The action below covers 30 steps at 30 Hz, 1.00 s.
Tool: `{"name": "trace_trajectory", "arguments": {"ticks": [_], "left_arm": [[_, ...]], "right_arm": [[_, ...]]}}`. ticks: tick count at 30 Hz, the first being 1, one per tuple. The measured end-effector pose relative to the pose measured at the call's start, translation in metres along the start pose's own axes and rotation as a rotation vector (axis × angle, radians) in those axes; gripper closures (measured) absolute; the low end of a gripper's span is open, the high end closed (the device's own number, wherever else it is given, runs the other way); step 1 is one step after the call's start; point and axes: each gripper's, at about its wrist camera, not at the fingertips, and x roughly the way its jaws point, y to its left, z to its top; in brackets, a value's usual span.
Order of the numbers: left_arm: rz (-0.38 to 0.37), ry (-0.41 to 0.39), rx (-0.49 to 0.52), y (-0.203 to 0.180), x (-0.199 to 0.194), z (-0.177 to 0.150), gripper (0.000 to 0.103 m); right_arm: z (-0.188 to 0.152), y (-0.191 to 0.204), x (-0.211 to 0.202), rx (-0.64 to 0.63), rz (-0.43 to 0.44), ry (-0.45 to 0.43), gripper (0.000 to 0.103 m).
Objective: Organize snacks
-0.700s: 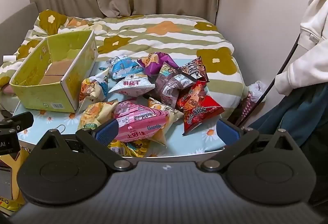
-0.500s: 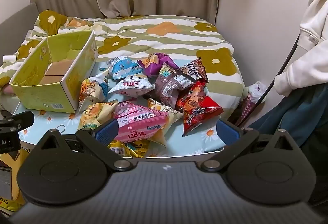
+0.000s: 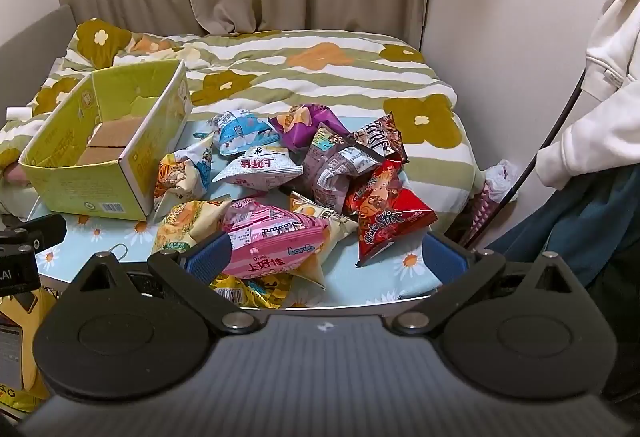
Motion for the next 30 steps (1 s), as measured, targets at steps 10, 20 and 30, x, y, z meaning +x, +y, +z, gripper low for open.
{"name": "trace_trajectory", "arguments": {"ticks": [10,20,30], "left_arm": [[0.002,0.001,0.0,-0.0007,-0.0001,0.0007,0.0],[-0.001,-0.002,-0.006,0.0023,0.0006,0.0046,0.0],[0.0,-0.003,-0.005,0.0014,0.0004,0.0053,0.0]], "right_arm": [[0.0001,0.001,-0.0001,0.0,-0.001,-0.001,0.0],[0.0003,0.0019,-0.0018,-0.003,-0.001,-0.002,0.0],[-0.0001,0.0011,-0.0011,-0.005,-0.001,-0.004,0.0]]}}
